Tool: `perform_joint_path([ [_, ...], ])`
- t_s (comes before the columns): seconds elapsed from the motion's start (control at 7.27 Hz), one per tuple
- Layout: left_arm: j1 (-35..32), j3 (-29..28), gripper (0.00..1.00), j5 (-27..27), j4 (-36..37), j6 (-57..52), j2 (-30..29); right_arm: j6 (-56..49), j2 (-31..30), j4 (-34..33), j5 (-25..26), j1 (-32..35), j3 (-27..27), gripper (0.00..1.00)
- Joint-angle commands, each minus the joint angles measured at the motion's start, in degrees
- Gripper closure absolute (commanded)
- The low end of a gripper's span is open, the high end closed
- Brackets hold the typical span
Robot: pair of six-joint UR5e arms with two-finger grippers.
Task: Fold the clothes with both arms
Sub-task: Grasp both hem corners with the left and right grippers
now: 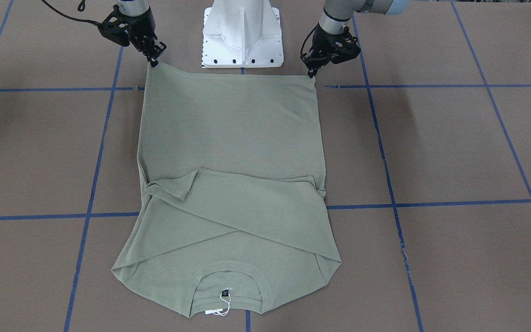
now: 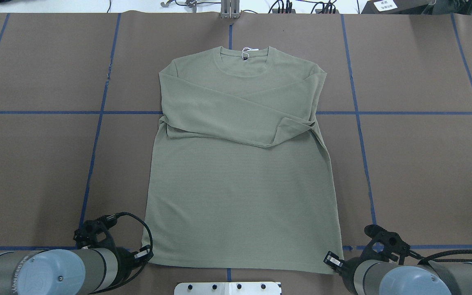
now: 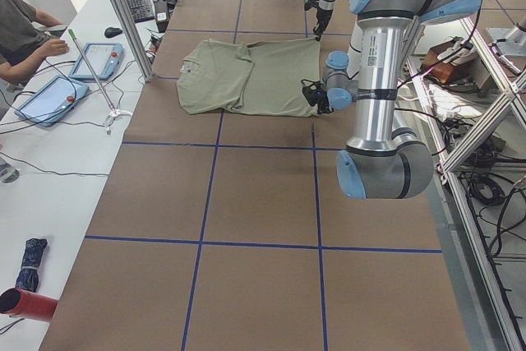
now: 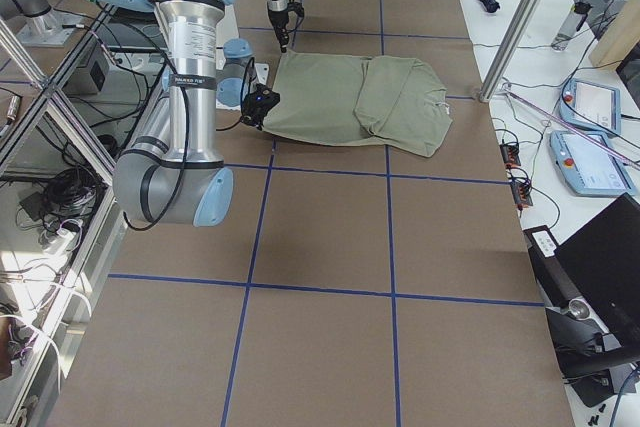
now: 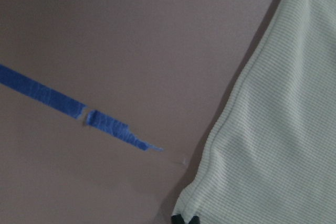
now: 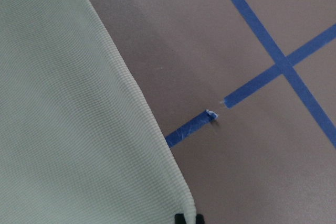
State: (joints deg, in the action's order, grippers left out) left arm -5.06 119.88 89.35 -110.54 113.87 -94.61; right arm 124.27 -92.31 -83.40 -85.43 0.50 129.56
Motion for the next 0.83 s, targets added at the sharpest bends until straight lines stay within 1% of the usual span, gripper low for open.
perform_joint_path([
  [0.0, 0.4, 7.2, 1.0, -0.2, 0.1, 0.6, 4.1, 0.0, 0.0, -0.2, 0.0, -0.6, 1.5, 1.0],
  [0.14, 4.8, 13.0, 1.0, -0.6, 0.1, 5.0, 7.9, 0.0, -0.1, -0.4, 0.0, -0.9, 3.1, 1.0],
  [0.28, 7.5, 17.7, 1.0, -2.1, 0.1, 7.6, 10.4, 0.0, -0.4, -3.7, -0.8, -1.2, 6.7, 1.0],
  [0.41, 9.2, 20.2, 1.0, -2.2, 0.1, 11.1, 10.6, 0.0, -0.4, -8.7, -1.8, -1.6, 10.9, 1.0],
  [0.55, 9.6, 22.9, 1.0, -2.2, 0.1, 12.6, 10.6, 0.0, -0.4, -12.6, -2.2, -1.9, 14.3, 1.0],
  [0.69, 6.7, 25.8, 1.0, -2.1, 0.9, 12.4, 10.1, -0.1, 0.1, -13.3, -2.2, -0.7, 15.3, 1.0],
])
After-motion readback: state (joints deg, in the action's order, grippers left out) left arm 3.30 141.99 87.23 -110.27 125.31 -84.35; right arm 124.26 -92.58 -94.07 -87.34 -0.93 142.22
